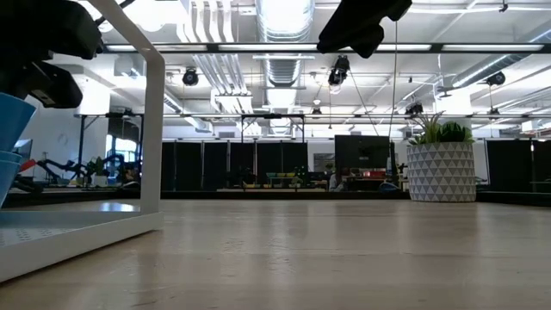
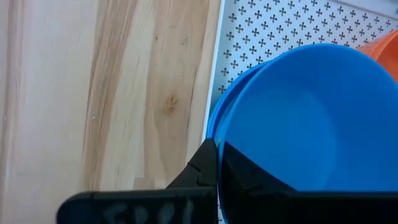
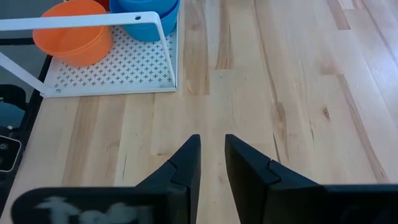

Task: Pick & Place Mini bowls
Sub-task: Stack the blue bowl on top of the blue bowl on the shelf

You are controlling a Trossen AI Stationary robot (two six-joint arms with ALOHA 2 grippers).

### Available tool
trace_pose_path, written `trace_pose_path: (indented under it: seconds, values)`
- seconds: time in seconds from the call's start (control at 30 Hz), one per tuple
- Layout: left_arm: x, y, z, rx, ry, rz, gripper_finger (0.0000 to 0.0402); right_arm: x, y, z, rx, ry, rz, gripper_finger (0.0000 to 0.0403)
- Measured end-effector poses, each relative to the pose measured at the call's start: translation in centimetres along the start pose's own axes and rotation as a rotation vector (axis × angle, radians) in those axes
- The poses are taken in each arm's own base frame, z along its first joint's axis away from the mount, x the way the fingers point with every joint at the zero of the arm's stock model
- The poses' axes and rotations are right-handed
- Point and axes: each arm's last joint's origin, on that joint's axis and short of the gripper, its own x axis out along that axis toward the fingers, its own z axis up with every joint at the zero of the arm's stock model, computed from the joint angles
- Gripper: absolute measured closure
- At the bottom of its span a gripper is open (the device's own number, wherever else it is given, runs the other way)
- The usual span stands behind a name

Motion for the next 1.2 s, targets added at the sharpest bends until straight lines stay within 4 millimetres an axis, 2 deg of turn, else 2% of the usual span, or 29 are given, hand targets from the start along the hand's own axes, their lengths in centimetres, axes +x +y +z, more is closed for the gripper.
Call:
trace_pose_path:
  seconds: [0.3, 0.8, 1.1, 1.2]
  values:
    - [0.0, -0.04, 0.01, 0.134, 0.001, -0.008, 0.0401, 0.0, 0.0, 0.01, -0.004, -0.001, 0.0, 0.0325]
    - [-0.02, -0.32, 0.49, 0.094, -0.063, -0.017, 0.04, 0.0, 0.0, 0.0, -0.004, 0.0, 0.001, 0.0336]
    - [-0.02, -0.42, 0.4, 0.06, -0.033, -0.054, 0.0336, 0.0, 0.0, 0.0, 0.007, 0.0, 0.001, 0.0328]
    - [-0.02, -0.46, 0.36, 0.051, -0.023, -0.066, 0.0326, 0.0, 0.0, 0.0, 0.008, 0.0, 0.001, 0.033]
